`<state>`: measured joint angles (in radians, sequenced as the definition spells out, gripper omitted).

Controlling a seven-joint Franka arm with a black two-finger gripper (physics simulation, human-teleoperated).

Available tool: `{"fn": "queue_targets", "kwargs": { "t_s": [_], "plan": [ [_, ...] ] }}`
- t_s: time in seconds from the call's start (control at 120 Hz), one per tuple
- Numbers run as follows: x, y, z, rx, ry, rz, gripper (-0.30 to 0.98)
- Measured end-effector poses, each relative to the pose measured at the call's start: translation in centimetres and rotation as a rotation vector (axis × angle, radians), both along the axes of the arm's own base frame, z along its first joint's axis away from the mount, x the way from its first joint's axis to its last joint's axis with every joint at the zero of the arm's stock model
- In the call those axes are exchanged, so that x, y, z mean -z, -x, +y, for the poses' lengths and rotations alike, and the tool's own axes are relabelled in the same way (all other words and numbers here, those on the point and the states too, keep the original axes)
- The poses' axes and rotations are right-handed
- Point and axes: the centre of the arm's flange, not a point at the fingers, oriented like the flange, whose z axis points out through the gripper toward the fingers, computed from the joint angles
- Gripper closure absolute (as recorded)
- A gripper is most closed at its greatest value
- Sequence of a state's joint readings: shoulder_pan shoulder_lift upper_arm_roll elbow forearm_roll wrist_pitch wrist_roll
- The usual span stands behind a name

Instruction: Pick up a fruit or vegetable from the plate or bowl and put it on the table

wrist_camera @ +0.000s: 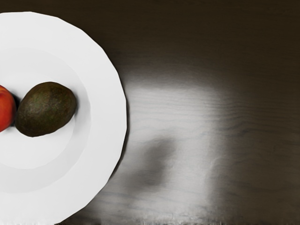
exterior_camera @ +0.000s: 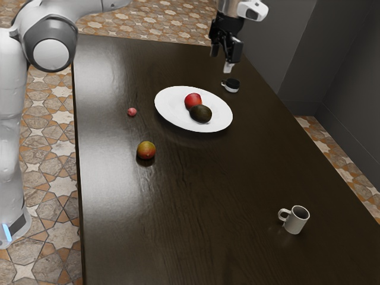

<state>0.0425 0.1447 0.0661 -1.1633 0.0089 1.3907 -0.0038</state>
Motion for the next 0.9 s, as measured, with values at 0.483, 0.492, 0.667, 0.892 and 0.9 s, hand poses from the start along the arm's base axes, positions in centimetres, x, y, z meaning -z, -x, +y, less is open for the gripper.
{"fn": "queue_targets", "kwargs": {
  "t_s": [0.483,0.492,0.667,0.892,0.9],
  "plan": [
    [-9.0,4.5,-2.5,0.027,-0.066,-0.113,0.00],
    [-8.5,4.1,-2.6,0.029,-0.067,-0.103,0.00],
    [0.3,-1.5,-4.9,0.074,-0.066,0.062,0.00],
    [3.0,-3.3,-4.6,-0.016,-0.038,0.082,0.00],
    [3.1,-3.3,-4.6,-0.024,-0.037,0.082,0.00]
  ]
}}
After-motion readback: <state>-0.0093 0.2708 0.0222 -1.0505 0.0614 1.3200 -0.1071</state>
